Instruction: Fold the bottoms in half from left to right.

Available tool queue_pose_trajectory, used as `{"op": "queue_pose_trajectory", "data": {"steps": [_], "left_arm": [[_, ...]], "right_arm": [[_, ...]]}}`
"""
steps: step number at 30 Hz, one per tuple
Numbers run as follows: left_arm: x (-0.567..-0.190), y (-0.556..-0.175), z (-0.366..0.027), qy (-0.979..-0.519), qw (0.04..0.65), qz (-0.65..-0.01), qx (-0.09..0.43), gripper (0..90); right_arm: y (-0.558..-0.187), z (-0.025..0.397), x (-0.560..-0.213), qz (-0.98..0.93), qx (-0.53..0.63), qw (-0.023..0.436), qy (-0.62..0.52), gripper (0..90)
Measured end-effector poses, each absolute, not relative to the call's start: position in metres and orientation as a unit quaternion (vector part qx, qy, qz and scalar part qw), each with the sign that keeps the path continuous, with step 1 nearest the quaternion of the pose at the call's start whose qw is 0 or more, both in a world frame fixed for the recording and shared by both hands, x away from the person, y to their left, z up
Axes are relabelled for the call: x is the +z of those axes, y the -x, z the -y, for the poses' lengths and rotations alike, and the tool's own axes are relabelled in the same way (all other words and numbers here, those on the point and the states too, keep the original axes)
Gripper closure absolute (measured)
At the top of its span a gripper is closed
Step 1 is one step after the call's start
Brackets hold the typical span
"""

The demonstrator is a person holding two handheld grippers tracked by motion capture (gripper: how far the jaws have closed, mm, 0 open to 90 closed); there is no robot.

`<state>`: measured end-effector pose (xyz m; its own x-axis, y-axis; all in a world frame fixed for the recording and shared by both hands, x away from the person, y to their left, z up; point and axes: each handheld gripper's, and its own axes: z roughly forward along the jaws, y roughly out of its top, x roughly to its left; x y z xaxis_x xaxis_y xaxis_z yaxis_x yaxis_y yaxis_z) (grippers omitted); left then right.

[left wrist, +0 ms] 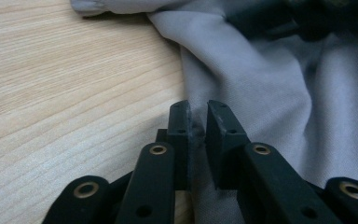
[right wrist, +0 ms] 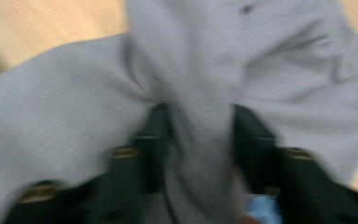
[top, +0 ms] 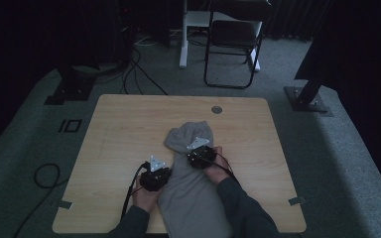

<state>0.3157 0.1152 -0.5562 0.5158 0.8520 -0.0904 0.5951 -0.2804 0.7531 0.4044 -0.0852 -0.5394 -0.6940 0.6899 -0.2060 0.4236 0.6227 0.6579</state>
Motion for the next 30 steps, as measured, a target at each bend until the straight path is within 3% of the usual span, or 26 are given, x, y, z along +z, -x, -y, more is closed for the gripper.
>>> {"op": "queue_pose_trajectory", "data": {"steps": [4,11,18,30], "left_arm": [[-0.556,-0.316,-0.115,-0.782,0.383,-0.462,0.167,83.7],[-0.556,-0.316,-0.115,-0.782,0.382,-0.463,0.167,83.7],[-0.556,-0.316,-0.116,-0.779,0.384,-0.468,0.164,81.9],[-0.556,-0.316,-0.116,-0.778,0.382,-0.471,0.168,78.2]], "right_arm": [[-0.423,0.110,-0.527,-0.824,0.329,0.218,-0.407,84.1],[-0.443,0.156,-0.533,-0.783,0.313,0.215,-0.492,84.7],[-0.440,0.170,-0.537,-0.776,0.335,0.198,-0.496,72.8],[-0.428,0.121,-0.513,-0.806,0.395,0.192,-0.397,61.4]]}}
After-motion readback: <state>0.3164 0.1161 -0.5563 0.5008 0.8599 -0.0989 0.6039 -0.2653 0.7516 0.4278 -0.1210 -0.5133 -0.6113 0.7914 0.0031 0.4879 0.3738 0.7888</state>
